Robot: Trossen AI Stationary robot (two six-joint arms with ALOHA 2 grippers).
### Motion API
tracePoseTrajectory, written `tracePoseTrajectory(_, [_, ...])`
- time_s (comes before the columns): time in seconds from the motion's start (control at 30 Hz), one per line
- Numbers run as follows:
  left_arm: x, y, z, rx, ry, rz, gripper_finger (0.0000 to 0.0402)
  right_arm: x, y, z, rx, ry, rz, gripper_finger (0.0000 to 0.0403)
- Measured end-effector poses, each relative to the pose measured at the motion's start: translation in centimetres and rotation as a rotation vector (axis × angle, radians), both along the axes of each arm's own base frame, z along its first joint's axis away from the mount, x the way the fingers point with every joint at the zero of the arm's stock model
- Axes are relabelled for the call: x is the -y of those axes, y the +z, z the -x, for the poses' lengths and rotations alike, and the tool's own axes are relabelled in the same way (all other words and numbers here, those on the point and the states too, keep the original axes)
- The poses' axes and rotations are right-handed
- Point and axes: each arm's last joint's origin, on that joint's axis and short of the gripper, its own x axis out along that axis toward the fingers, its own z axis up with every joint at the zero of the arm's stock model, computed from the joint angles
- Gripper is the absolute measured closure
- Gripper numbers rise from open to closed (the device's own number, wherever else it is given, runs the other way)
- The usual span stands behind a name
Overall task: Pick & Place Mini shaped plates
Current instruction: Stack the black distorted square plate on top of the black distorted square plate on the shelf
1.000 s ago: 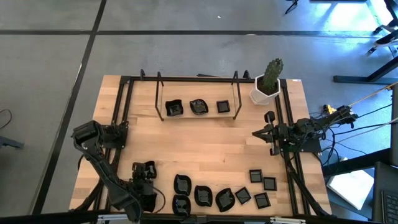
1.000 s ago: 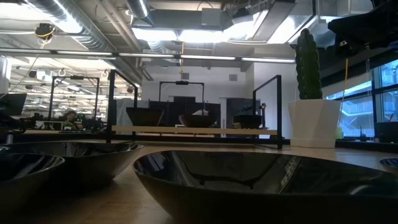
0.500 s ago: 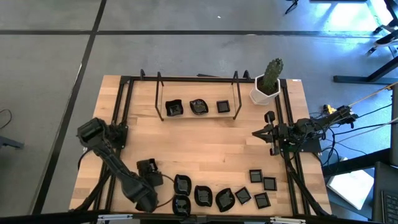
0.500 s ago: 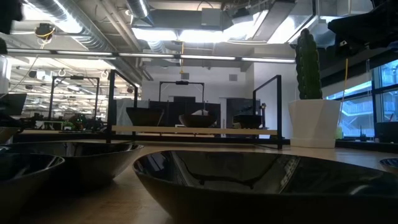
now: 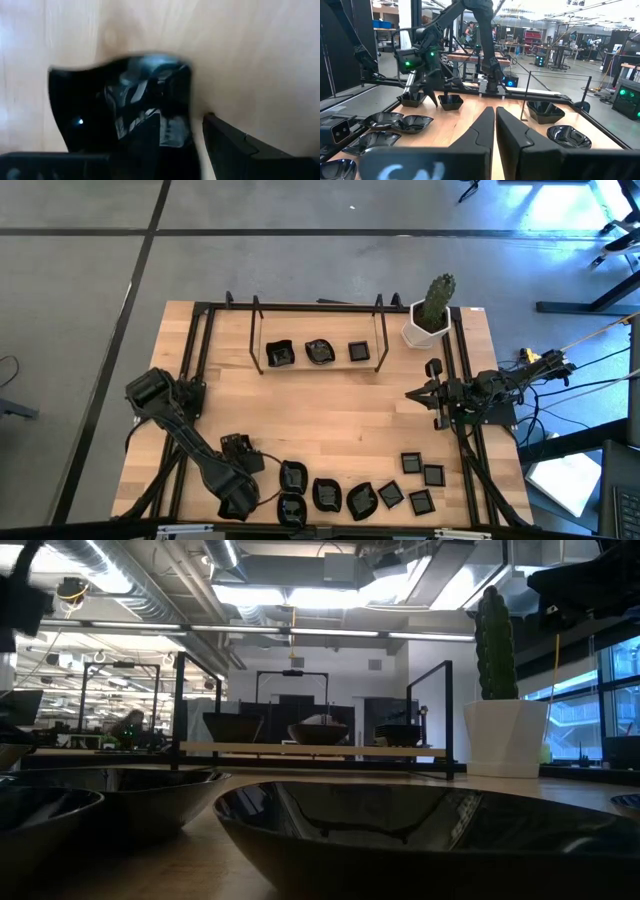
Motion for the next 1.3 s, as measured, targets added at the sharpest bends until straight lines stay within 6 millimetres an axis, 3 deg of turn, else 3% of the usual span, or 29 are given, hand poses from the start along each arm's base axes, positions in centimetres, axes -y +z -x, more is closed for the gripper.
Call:
tracePoseTrajectory(0.43, [-0.5, -0.6, 0.4, 0.001, -0.030, -0.027, 0.0267, 0.0, 0.0, 0.0, 0.001, -0.001, 0.000, 0.0383])
tracePoseTrajectory(0.73, [-0.5, -0.6, 0.4, -0.033, -0.070, -0.010, 0.0389, 0.0, 0.0, 0.0, 0.000, -0.001, 0.000, 0.0383])
tracePoseTrajectory(0.87, [-0.5, -0.4, 0.5, -0.053, -0.089, -0.014, 0.0396, 0.0, 0.0, 0.0, 0.000, -0.001, 0.000, 0.0383])
tracePoseTrajectory(1.0, [-0.6, 1.3, 0.3, -0.083, -0.093, -0.103, 0.0399, 0.0, 0.0, 0.0, 0.000, -0.001, 0.000, 0.0383])
tracePoseTrajectory(1.1, [-0.8, 3.7, -0.3, -0.067, -0.103, -0.216, 0.0399, 0.0, 0.0, 0.0, 0.000, -0.001, 0.000, 0.0383])
tracePoseTrajectory(1.3, [-0.6, 9.6, -1.6, 0.163, -0.243, -0.481, 0.0399, 0.0, 0.0, 0.0, 0.000, -0.001, 0.000, 0.0383])
